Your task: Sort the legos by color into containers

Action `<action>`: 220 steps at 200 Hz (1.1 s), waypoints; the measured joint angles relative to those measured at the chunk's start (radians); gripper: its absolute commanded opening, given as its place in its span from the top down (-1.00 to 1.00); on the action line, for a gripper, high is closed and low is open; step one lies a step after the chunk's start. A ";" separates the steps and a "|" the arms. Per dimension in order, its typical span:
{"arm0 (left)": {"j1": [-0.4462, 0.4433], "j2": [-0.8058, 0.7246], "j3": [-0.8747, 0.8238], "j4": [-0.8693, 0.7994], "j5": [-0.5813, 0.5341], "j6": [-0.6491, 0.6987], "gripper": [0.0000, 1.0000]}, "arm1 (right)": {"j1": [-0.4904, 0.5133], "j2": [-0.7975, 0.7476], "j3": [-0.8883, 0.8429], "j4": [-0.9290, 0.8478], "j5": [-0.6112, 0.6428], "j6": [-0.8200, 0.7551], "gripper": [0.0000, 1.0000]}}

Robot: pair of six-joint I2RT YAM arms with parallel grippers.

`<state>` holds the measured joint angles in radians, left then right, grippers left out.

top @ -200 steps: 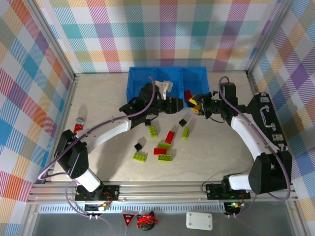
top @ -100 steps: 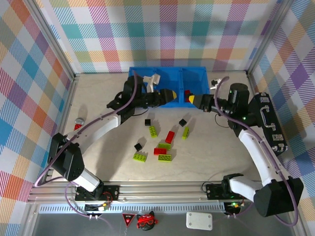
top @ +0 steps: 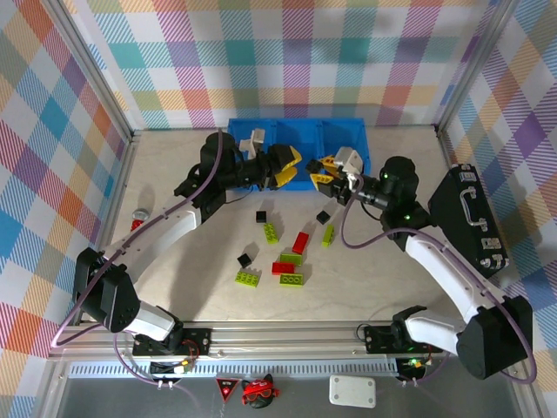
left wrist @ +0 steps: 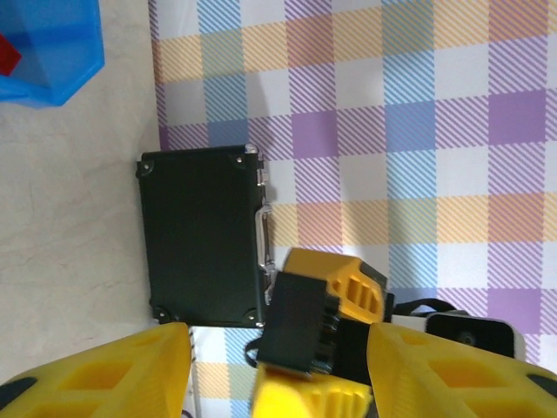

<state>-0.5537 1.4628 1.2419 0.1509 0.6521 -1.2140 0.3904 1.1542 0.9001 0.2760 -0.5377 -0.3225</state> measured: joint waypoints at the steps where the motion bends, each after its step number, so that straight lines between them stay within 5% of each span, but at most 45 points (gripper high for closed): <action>1: 0.000 0.000 0.000 0.001 -0.001 -0.001 -0.10 | 0.001 0.003 0.001 0.002 0.002 -0.002 0.82; 167: -0.038 0.006 0.020 0.042 -0.017 -0.037 0.49 | 0.042 0.069 0.059 0.070 -0.039 0.048 0.76; 178: -0.038 0.006 0.020 0.042 -0.018 -0.034 0.53 | 0.041 0.069 0.061 0.064 -0.039 0.055 0.58; 201: -0.038 0.006 0.020 0.042 -0.020 -0.028 0.57 | 0.042 0.069 0.067 0.053 -0.038 0.072 -0.24; 220: -0.026 0.007 0.020 0.039 -0.028 -0.024 0.57 | 0.048 0.066 0.067 0.035 -0.032 0.071 -0.42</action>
<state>-0.5800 1.4696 1.2617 0.1898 0.6239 -1.2377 0.4381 1.2201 0.9672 0.3107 -0.5701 -0.2520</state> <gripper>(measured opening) 0.259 0.673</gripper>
